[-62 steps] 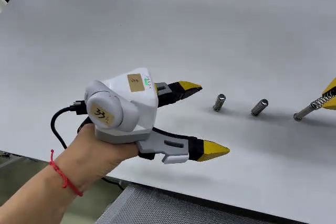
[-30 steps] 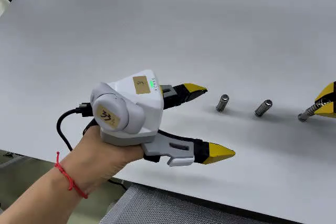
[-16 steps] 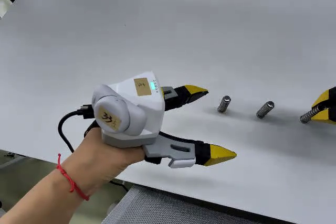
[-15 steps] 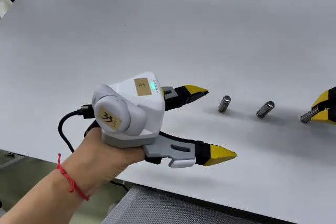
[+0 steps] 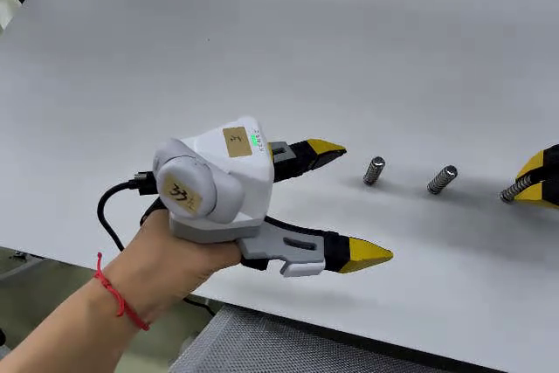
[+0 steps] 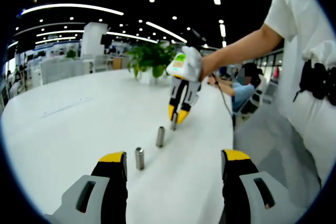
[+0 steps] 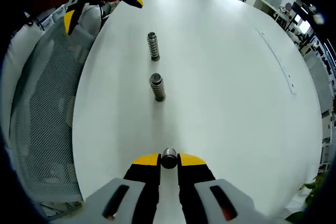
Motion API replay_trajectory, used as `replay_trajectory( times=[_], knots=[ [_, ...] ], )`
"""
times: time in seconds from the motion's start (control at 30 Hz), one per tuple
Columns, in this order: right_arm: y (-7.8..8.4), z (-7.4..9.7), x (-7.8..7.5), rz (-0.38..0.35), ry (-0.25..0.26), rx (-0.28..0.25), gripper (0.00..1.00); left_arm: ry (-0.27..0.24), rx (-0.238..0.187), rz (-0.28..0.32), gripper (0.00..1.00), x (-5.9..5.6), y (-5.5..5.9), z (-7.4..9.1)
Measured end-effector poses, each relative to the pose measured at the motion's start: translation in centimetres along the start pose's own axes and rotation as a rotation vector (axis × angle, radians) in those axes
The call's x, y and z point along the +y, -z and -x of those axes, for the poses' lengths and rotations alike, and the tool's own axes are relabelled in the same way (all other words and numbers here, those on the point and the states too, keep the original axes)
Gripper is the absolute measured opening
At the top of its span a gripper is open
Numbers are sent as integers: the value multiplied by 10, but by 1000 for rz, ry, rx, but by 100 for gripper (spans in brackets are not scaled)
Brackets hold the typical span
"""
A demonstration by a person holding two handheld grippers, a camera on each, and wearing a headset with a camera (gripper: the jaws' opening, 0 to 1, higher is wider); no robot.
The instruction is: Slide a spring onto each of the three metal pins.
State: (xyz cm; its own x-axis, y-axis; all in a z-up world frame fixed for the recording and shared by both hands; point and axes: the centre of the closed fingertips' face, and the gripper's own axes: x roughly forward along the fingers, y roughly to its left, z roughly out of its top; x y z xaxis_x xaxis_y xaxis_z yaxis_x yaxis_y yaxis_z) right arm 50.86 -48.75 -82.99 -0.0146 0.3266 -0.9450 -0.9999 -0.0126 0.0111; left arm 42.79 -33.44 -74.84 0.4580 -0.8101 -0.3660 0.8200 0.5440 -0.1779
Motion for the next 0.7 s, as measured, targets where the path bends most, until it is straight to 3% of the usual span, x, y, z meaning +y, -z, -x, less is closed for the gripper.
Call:
replay_trajectory(
  times=[0.27, 0.43, 0.5, 0.7],
  knots=[
    [-3, 9, -1, -22, 16, -31, 17, -4, 5, -9, 75, 2, 1, 2],
    [-8, 24, 1, -56, 40, -81, 20, -10, 9, -23, 78, 3, 1, 4],
    [-3, 28, -2, -84, 57, -121, 22, -14, 14, -35, 79, 4, 2, 5],
    [-8, 57, 6, -195, 100, -250, 30, -32, 22, -62, 90, 7, 3, 7]
  ],
)
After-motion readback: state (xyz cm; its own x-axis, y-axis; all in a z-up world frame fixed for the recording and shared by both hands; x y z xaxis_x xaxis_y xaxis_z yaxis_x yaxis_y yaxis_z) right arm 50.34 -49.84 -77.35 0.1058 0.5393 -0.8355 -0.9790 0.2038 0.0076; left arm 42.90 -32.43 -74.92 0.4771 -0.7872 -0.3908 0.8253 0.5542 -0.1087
